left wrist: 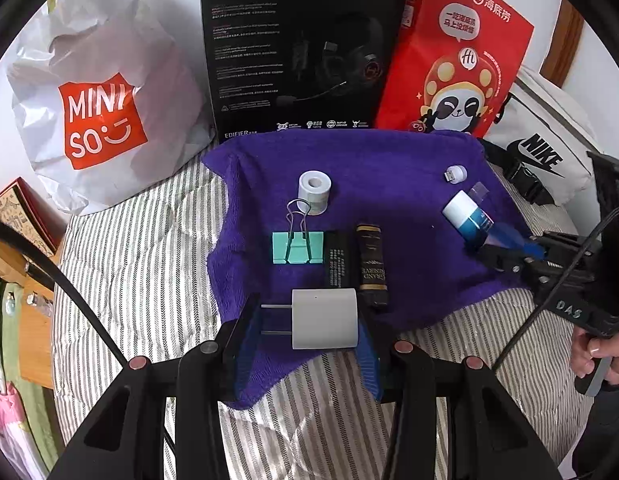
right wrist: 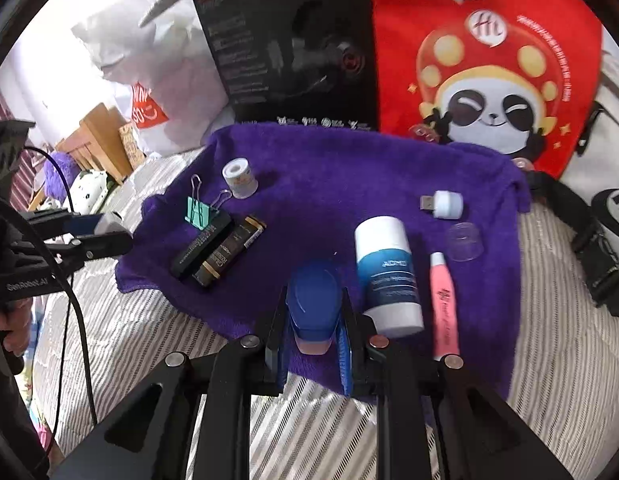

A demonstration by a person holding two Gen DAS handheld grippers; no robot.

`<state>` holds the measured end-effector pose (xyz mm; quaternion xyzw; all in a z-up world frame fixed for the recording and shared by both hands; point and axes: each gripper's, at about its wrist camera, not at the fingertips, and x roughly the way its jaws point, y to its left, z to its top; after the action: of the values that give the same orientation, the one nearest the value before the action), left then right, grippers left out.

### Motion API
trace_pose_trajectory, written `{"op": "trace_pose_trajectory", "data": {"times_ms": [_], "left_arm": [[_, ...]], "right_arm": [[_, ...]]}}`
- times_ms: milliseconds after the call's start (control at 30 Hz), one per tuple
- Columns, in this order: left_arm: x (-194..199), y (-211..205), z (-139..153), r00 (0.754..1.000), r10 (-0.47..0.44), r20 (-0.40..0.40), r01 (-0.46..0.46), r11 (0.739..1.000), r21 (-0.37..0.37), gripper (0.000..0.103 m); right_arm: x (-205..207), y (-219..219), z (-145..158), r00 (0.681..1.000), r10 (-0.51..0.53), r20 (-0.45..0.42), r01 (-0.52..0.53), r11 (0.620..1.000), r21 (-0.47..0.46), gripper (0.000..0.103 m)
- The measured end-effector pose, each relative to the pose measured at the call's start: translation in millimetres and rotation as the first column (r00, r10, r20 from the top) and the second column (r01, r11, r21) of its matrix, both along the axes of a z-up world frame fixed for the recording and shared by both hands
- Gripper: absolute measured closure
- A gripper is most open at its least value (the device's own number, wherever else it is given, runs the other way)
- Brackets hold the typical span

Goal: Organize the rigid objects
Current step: 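Carry the blue-lidded container onto the towel, open right gripper while left carries the plug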

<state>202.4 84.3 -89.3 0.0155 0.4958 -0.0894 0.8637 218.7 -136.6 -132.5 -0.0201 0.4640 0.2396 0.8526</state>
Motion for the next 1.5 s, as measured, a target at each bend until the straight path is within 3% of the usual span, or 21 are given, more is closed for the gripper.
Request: {"op": "trace_pose_trajectory", "data": {"times_ms": [367,1067,1133,1233,1500], "left_arm": [[10,8,-4,1.0,0.003,-0.004,-0.003,1.0,-0.016,0.062],[7,10,-7,1.0,-0.001,-0.021,0.0,1.0,-0.027,0.062],[6,11,-7,1.0,-0.001,-0.021,0.0,1.0,-0.029,0.062],[6,10,-8,1.0,-0.009,-0.023,0.008,0.999,-0.032,0.062],[7,-1,-13,0.999,-0.031,-0.038,0.03,0.999,-0.036,0.062]], "right_arm": [[19,11,-26,0.999,-0.006,-0.047,0.005,0.999,-0.036,0.083],[28,18,-33,1.0,0.004,0.002,-0.004,0.994,-0.109,0.082],[27,18,-32,1.0,0.01,-0.004,-0.01,0.994,-0.111,0.078],[26,19,-31,0.999,0.024,-0.028,-0.026,0.995,-0.096,0.062],[14,14,-24,0.999,0.002,-0.034,-0.006,0.995,-0.101,0.061]]}}
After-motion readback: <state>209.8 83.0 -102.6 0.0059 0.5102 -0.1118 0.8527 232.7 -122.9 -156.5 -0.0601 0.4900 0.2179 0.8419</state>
